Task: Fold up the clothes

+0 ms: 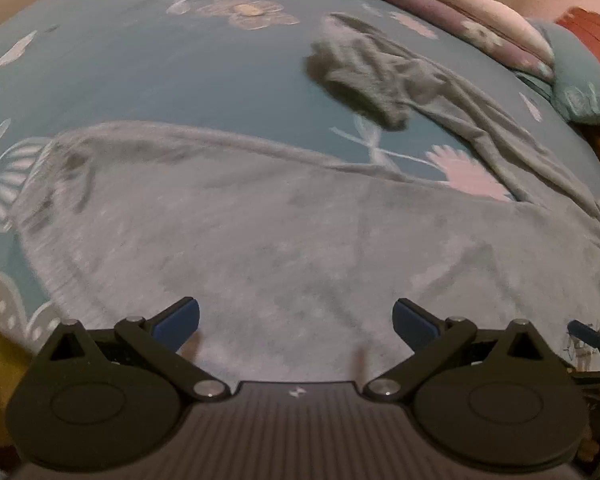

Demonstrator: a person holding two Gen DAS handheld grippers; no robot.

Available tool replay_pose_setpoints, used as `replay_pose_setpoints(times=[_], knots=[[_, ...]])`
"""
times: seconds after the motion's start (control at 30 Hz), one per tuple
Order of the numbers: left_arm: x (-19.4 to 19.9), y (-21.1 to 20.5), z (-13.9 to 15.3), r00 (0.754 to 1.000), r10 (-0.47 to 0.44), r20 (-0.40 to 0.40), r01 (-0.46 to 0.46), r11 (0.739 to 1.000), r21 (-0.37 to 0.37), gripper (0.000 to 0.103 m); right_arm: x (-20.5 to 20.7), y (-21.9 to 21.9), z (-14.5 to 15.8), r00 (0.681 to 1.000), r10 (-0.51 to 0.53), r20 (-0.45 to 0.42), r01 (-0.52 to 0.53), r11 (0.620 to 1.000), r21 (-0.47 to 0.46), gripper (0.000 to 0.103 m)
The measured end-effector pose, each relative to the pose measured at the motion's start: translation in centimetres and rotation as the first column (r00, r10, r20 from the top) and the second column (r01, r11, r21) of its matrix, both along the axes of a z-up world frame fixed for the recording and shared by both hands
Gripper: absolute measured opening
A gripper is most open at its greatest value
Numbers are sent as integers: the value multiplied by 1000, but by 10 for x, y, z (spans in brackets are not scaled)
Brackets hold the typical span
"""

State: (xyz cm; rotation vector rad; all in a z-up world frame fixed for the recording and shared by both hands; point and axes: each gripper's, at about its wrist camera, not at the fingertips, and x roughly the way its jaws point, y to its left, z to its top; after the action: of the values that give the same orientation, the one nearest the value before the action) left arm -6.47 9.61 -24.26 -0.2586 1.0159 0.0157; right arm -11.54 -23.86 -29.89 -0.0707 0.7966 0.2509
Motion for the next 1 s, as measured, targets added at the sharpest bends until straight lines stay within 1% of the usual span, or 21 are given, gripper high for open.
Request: replay_pose_setpoints(times=[0.1, 0.17, 0.27, 0.33, 0.37, 0.53, 0.63, 0.7, 0.9, 0.97, 1.0], knots=[[10, -22, 0, 998, -33, 51, 32, 999, 20, 102, -2, 4, -3, 1000, 14, 6, -14, 999, -38, 103], [17, -35, -1, 996, -41, 83, 40, 999, 21, 102, -3, 8, -5, 1000, 22, 14, -21, 997, -68, 103], [29, -53, -10, 993, -38, 110, 41, 999, -25, 102, -4, 8, -5, 1000, 17, 17, -16, 998, -63, 103], [35, -62, -19, 993, -37, 112, 45, 997, -64, 102, -5, 7, -6, 1000, 19, 21, -17, 998, -60, 103], [35, -66, -24, 993, -37, 115, 45, 996, -72, 102, -5, 6, -6, 999, 19, 26, -17, 998, -58, 103], [24, -75, -35, 984, -37, 174, 41, 999, -18, 102, -9, 6, -8, 998, 17, 52, -15, 998, -55, 103], [13, -77, -39, 973, -50, 227, 49, 999, 9, 102, -9, 4, -8, 998, 18, 52, -16, 999, -42, 103], [6, -79, -42, 963, -62, 264, 57, 998, 26, 102, -12, 4, -10, 997, 21, 70, -18, 999, -44, 103], [-6, -74, -47, 935, -66, 349, 71, 997, -2, 102, -22, 7, -16, 988, 8, 157, -1, 999, -44, 103], [-10, -72, -48, 924, -66, 377, 76, 997, -11, 102, -24, 11, -12, 987, 19, 157, -10, 998, -56, 103], [-12, -71, -49, 918, -66, 390, 78, 997, -16, 102, -25, 13, -8, 985, 31, 170, -23, 999, -49, 103]])
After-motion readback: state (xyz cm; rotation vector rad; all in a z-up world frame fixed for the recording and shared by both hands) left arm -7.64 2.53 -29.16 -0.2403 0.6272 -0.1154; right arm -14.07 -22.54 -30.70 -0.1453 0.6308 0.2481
